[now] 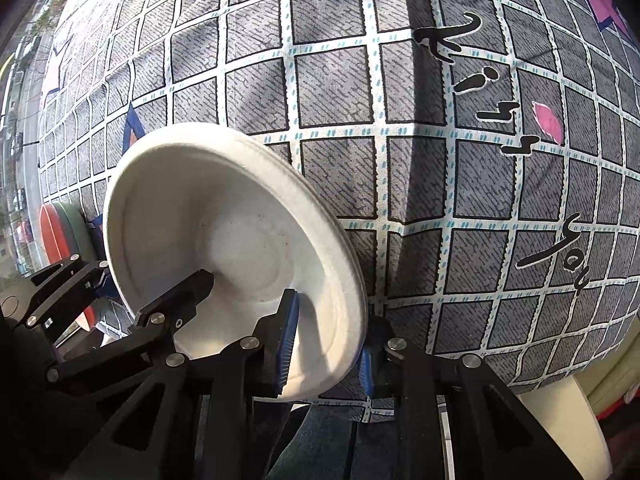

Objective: Organize plates and bowls
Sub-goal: 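Lift the white bowl with both grippers and carry it over the pink plate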

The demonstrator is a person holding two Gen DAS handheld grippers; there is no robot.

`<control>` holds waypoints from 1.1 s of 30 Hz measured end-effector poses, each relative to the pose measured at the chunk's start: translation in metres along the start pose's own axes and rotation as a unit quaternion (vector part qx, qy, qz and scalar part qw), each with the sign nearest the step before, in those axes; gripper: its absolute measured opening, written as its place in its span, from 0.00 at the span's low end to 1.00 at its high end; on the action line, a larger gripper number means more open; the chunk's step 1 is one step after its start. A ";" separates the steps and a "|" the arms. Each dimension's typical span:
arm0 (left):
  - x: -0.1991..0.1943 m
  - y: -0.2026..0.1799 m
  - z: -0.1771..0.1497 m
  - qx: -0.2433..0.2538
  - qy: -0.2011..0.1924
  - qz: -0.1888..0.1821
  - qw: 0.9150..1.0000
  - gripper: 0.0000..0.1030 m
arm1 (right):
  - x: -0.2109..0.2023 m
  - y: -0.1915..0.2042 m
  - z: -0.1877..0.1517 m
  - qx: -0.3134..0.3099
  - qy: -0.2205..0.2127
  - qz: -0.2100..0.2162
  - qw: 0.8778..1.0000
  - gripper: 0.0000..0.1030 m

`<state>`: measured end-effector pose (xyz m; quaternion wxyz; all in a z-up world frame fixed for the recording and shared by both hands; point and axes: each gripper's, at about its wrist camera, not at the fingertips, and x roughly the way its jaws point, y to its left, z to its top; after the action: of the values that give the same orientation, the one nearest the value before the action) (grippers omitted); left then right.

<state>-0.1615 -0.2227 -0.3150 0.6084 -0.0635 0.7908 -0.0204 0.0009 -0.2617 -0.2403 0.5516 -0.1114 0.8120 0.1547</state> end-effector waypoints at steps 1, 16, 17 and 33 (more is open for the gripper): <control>0.000 0.004 -0.004 -0.002 -0.001 -0.001 1.000 0.36 | 0.002 0.006 -0.001 -0.004 0.000 -0.002 1.000 0.28; -0.018 0.054 -0.044 -0.030 -0.015 0.002 0.999 0.36 | 0.022 0.111 -0.030 -0.039 0.002 -0.008 0.999 0.28; -0.022 0.058 -0.044 -0.032 -0.017 0.002 0.999 0.36 | 0.019 0.120 -0.031 -0.040 0.001 -0.008 0.999 0.28; -0.103 0.103 0.004 -0.098 -0.082 0.000 0.992 0.36 | -0.027 0.254 -0.015 -0.105 -0.036 -0.034 0.993 0.28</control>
<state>-0.1400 -0.1077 -0.2282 0.6621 -0.1247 0.7364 0.0624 -0.0914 -0.0317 -0.1780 0.5709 -0.1906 0.7664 0.2244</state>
